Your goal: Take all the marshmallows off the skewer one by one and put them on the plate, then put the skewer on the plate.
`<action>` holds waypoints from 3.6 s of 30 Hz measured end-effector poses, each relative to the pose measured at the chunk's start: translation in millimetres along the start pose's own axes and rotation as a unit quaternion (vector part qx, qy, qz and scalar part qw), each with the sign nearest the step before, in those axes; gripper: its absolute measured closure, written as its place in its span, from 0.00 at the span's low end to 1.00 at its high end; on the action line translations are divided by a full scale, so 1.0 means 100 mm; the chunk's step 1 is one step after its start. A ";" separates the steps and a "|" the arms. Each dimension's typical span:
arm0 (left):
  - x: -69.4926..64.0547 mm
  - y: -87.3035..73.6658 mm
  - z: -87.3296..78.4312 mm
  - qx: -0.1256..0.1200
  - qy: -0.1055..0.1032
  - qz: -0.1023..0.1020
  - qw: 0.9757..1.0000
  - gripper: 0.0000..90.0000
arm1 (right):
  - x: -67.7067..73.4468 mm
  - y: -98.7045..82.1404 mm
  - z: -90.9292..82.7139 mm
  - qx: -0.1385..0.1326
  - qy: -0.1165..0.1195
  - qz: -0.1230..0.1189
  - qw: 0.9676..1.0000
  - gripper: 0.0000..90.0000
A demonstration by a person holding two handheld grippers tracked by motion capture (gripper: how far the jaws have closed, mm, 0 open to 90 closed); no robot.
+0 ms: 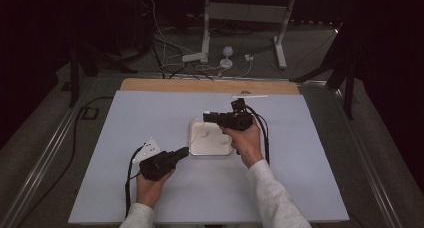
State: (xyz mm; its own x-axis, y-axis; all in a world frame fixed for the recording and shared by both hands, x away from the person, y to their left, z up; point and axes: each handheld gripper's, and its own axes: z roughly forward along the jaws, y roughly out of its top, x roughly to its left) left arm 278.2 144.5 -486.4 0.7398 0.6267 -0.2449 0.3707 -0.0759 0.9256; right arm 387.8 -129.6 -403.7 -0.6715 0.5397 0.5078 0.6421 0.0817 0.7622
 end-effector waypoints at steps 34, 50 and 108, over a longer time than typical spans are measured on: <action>0.04 -0.03 -0.01 -0.012 0.026 -0.035 0.999 1.00 | -0.22 -0.26 -0.06 0.041 -0.098 -0.045 0.993 0.84; 0.05 -0.02 -0.02 -0.018 0.027 -0.046 0.998 1.00 | -0.29 -0.45 0.02 0.066 -0.125 -0.053 0.989 0.83; 0.06 0.31 0.22 -0.034 0.059 -0.064 0.996 1.00 | -0.26 -1.02 -0.83 -0.019 -0.148 -0.083 0.985 0.00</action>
State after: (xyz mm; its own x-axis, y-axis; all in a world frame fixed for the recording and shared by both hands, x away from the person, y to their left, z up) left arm 306.2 129.3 -465.8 0.6160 0.7150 -0.3307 0.4157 0.0615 0.9074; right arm 309.3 -221.4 -461.9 -0.6242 0.7435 0.2400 0.5147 0.1602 0.8423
